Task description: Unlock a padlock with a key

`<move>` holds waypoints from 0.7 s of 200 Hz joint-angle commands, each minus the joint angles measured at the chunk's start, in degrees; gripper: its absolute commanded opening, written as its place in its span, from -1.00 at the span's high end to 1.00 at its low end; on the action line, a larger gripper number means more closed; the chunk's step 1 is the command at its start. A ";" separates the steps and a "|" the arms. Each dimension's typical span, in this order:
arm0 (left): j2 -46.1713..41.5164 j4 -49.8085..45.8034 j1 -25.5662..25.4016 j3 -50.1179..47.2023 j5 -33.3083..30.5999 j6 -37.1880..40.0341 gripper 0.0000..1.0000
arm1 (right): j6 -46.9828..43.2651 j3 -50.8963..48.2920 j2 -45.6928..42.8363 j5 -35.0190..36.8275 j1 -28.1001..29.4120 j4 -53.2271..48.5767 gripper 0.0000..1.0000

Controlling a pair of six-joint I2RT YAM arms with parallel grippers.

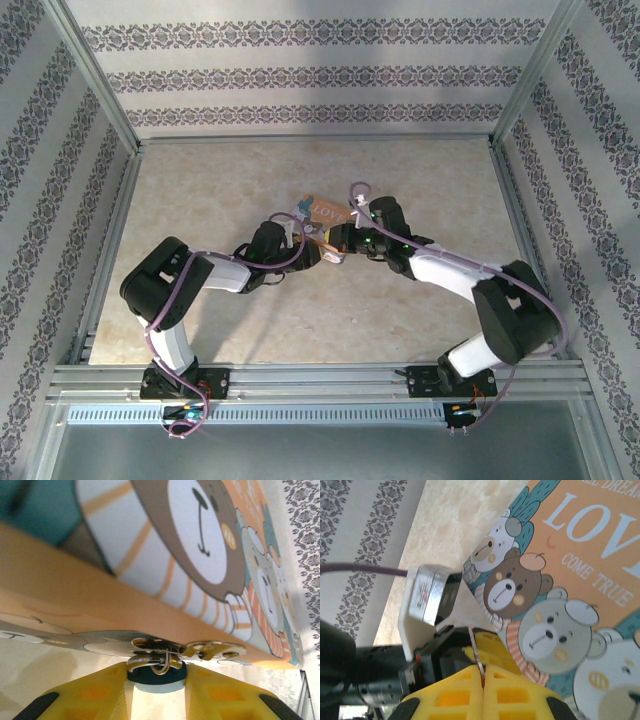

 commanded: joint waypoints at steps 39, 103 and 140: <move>-3.01 0.50 -0.90 0.28 2.34 -5.93 0.40 | -8.93 -9.60 -10.83 4.50 2.05 -5.92 1.00; -3.05 -0.11 -0.99 1.52 4.44 -8.27 0.40 | -14.47 -12.99 -8.42 16.00 9.95 -2.20 1.00; -3.36 -0.10 -1.08 1.66 4.56 -9.06 0.41 | -17.26 -13.67 -6.55 19.45 11.41 0.97 1.00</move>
